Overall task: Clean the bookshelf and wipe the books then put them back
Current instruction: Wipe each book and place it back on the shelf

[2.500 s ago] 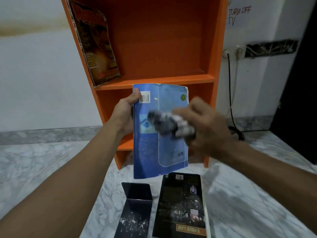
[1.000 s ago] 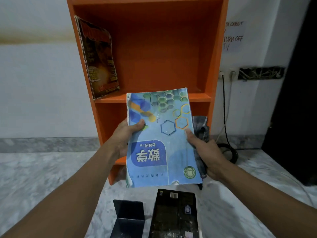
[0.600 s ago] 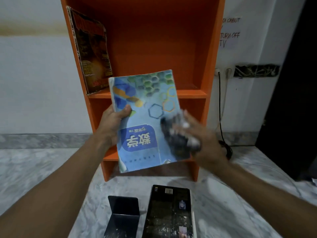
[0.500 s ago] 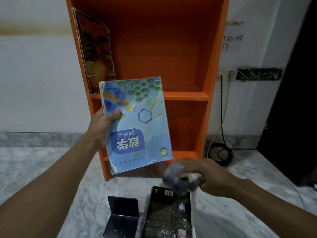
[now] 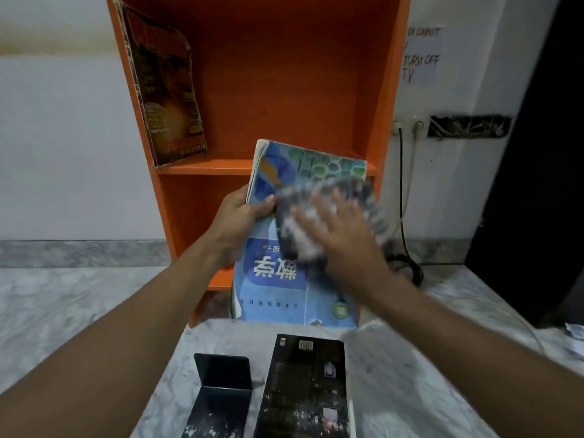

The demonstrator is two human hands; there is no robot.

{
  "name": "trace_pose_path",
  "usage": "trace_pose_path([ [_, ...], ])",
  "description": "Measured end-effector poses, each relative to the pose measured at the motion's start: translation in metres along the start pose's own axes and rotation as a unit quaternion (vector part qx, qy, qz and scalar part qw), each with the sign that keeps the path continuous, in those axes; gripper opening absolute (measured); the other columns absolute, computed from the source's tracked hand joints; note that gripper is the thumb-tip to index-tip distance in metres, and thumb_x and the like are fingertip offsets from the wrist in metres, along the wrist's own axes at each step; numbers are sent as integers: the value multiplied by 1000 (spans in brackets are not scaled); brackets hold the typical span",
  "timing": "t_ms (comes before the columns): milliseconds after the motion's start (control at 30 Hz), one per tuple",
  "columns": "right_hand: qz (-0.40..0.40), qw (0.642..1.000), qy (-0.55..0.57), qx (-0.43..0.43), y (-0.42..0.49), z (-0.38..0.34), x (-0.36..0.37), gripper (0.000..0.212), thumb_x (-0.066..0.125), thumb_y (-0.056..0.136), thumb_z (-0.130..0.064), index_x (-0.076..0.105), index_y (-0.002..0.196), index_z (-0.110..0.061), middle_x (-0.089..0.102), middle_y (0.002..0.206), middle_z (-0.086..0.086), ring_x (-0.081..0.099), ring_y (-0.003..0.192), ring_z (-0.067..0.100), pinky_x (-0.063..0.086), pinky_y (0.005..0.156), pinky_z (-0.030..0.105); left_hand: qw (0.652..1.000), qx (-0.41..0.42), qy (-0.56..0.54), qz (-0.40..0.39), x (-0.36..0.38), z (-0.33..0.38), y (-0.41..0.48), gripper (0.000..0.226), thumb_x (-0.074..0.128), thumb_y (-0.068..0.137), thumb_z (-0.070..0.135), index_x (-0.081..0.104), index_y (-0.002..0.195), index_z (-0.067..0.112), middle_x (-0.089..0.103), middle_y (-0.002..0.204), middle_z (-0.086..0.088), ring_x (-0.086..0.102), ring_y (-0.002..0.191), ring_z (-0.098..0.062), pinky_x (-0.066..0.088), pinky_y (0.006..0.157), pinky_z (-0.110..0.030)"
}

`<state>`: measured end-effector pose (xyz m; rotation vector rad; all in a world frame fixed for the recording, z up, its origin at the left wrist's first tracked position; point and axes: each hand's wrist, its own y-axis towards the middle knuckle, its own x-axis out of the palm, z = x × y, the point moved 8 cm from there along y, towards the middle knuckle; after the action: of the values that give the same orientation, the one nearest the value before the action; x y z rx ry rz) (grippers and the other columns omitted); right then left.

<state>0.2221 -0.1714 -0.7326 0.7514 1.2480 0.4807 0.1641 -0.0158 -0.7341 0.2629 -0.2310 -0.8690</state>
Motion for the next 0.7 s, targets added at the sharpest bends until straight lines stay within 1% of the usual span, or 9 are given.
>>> trace_pose_path([
  [100, -174, 975, 42, -129, -65, -47, 35, 63, 73, 65, -13, 60, 126, -24, 58, 134, 13, 56, 121, 41, 46, 94, 56, 1000, -9, 27, 11, -15, -9, -5, 16, 59, 94, 3, 67, 104, 12, 75, 87, -1, 73, 75, -17, 60, 66, -31],
  [167, -329, 932, 141, -62, -76, -45, 41, 61, 67, 62, -7, 65, 119, -31, 66, 123, -1, 62, 113, 26, 53, 89, 40, 999, -20, 35, 18, -25, -16, -7, 15, 60, 93, 4, 67, 103, 14, 76, 86, 0, 73, 76, -17, 59, 66, -32],
  [233, -299, 927, 217, 60, -50, -22, 24, 56, 57, 64, -9, 67, 112, -36, 72, 108, -6, 65, 103, 17, 54, 85, 38, 999, -21, 26, 32, -29, -18, -6, 15, 59, 94, 4, 67, 103, 13, 76, 89, -2, 73, 79, -19, 58, 69, -33],
  [300, -128, 949, 259, 128, -6, 2, -20, 48, 57, 66, -13, 70, 106, -36, 74, 96, -5, 67, 91, 17, 56, 79, 38, 999, -27, 2, 35, -25, -21, -4, 16, 56, 95, 4, 67, 107, 10, 75, 97, -7, 73, 85, -22, 58, 74, -35],
  [400, 113, 961, 201, 153, 41, 33, -80, 56, 57, 73, -4, 65, 124, -25, 68, 119, 9, 61, 111, 27, 52, 89, 46, 999, -41, -33, 10, -5, -22, -2, 18, 53, 98, 6, 66, 109, 9, 73, 103, -13, 71, 89, -28, 57, 84, -43],
  [467, 59, 970, 146, 183, 54, 36, -68, 74, 55, 76, 5, 47, 142, -25, 42, 149, 15, 40, 136, 33, 39, 107, 51, 998, -42, -48, -4, 12, -19, 0, 17, 52, 98, 8, 66, 108, 9, 72, 102, -14, 69, 89, -29, 56, 87, -44],
  [533, -62, 984, 49, 160, 38, 19, -31, 75, 50, 83, 0, 33, 150, -29, 21, 159, 15, 23, 143, 41, 33, 110, 56, 996, -48, -74, -14, 24, -14, -1, 19, 49, 100, 11, 65, 110, 10, 72, 103, -13, 70, 86, -28, 58, 80, -41],
  [633, -133, 990, 11, 45, -11, -25, 2, 74, 47, 83, 4, 35, 150, -26, 23, 158, 15, 27, 139, 48, 43, 97, 59, 993, -58, -104, -11, 20, -14, -3, 23, 45, 102, 15, 65, 114, 13, 72, 110, -13, 70, 95, -30, 58, 83, -42],
  [700, -251, 966, 60, -29, -48, -49, 27, 68, 52, 84, 2, 43, 145, -28, 34, 155, 9, 34, 139, 36, 43, 97, 48, 992, -67, -108, 12, 6, -19, -5, 22, 45, 103, 17, 65, 114, 15, 71, 114, -14, 68, 104, -36, 55, 91, -49],
])
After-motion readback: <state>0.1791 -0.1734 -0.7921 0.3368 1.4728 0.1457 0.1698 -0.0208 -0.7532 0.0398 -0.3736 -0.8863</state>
